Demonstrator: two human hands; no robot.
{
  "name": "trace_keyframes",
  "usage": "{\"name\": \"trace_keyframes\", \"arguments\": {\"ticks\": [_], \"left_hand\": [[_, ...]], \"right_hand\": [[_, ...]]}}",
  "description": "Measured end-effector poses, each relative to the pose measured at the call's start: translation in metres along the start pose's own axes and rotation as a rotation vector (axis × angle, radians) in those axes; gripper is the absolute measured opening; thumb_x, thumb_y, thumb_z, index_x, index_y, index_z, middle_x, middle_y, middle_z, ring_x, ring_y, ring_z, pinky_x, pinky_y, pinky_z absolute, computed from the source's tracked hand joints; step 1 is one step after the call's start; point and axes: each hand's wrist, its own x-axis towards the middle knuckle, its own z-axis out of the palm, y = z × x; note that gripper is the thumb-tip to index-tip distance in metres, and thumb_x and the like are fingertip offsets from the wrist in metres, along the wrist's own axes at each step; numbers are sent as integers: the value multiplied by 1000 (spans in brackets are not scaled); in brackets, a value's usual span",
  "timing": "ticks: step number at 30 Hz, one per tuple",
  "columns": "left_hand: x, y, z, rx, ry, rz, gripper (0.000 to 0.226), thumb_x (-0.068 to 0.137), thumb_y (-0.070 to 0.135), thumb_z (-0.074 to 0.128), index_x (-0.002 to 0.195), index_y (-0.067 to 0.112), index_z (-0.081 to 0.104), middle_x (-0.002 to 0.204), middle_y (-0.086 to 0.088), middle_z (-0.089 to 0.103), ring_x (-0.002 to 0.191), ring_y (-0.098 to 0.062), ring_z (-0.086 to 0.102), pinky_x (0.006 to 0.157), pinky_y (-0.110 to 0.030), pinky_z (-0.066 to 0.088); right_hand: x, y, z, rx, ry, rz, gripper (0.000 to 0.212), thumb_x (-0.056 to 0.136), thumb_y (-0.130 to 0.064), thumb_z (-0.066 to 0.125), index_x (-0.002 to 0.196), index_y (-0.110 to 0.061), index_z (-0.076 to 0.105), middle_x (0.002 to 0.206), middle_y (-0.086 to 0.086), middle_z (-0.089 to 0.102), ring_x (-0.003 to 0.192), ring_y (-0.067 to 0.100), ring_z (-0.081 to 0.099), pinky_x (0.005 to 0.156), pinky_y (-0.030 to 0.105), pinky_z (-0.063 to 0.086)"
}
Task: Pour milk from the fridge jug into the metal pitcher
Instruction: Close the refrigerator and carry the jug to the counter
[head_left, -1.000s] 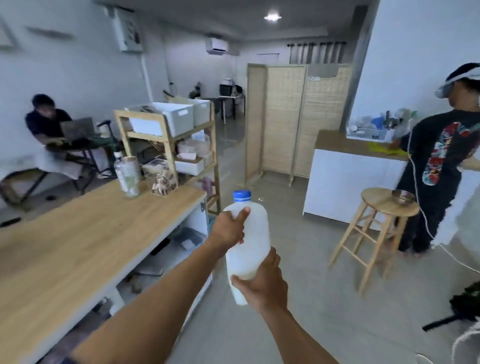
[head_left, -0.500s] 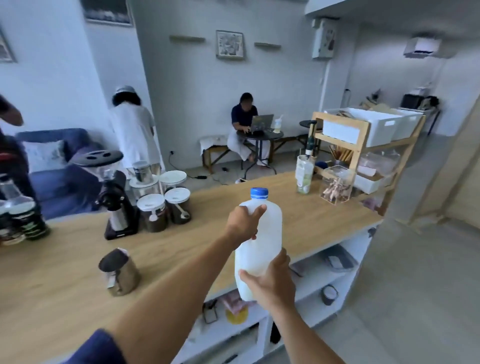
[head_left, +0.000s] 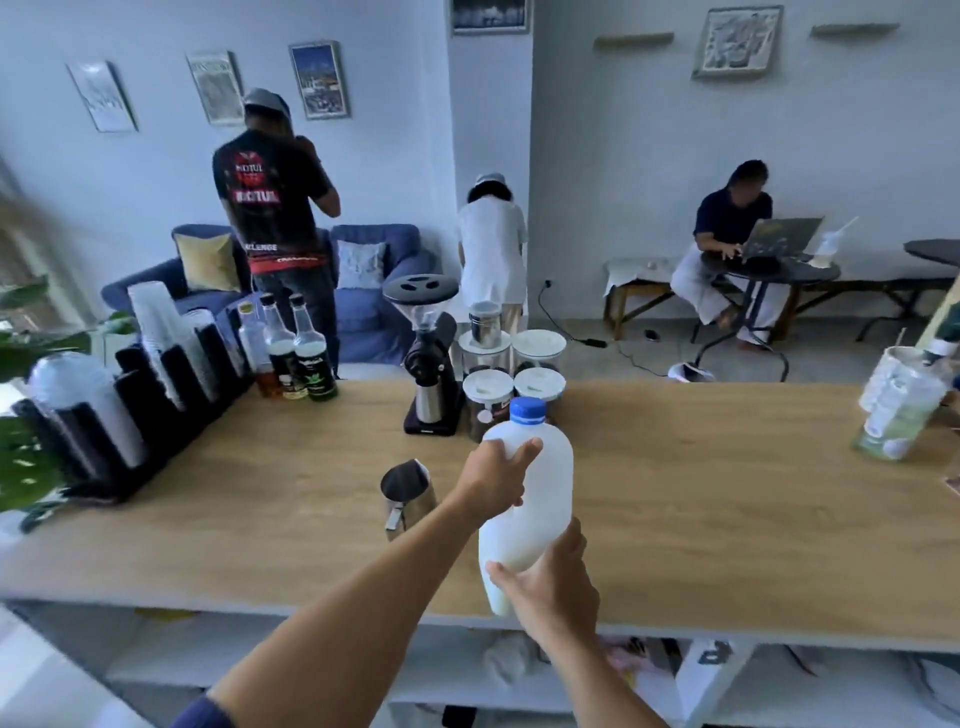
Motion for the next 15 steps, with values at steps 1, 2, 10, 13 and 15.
{"name": "trace_keyframes", "arguments": {"ticks": [1,2,10,13,15], "left_hand": [[2,0,1,4,-11,-15,45,95,49,52,81,6,53,63,-4,55,47,-17,55,64,-30,49],[4,-2,3,-3,-15,-23,44,95,49,52,81,7,52,63,-4,53,48,-17,55,65,-31,49],[-11,-28,3,47,-33,54,42,96,47,50,78,9,48,64,-4,59,54,-10,51,57,-24,41],[24,-55,46,38,-12,-14,45,95,50,51,82,7,51,64,-3,60,51,-4,53,59,-25,43],[31,-57,48,58,66,-43,45,94,50,51,83,6,51,65,-4,61,50,-1,54,60,-26,44]], "right_hand": [[5,2,5,12,-18,5,103,60,-63,71,135,-14,22,122,0,49,106,24,60,76,37,53],[8,5,9,18,-23,7,103,59,-63,72,135,-13,23,121,1,50,105,24,61,75,36,53],[3,12,20,55,64,-17,95,50,-52,82,126,-14,39,108,2,61,90,24,64,66,31,49],[46,66,49,89,-42,1,100,51,-51,85,131,-16,35,112,-1,57,95,24,62,67,32,49],[61,73,44,130,-159,-19,98,57,-49,83,135,-23,29,113,-10,50,99,20,58,69,30,44]]}}
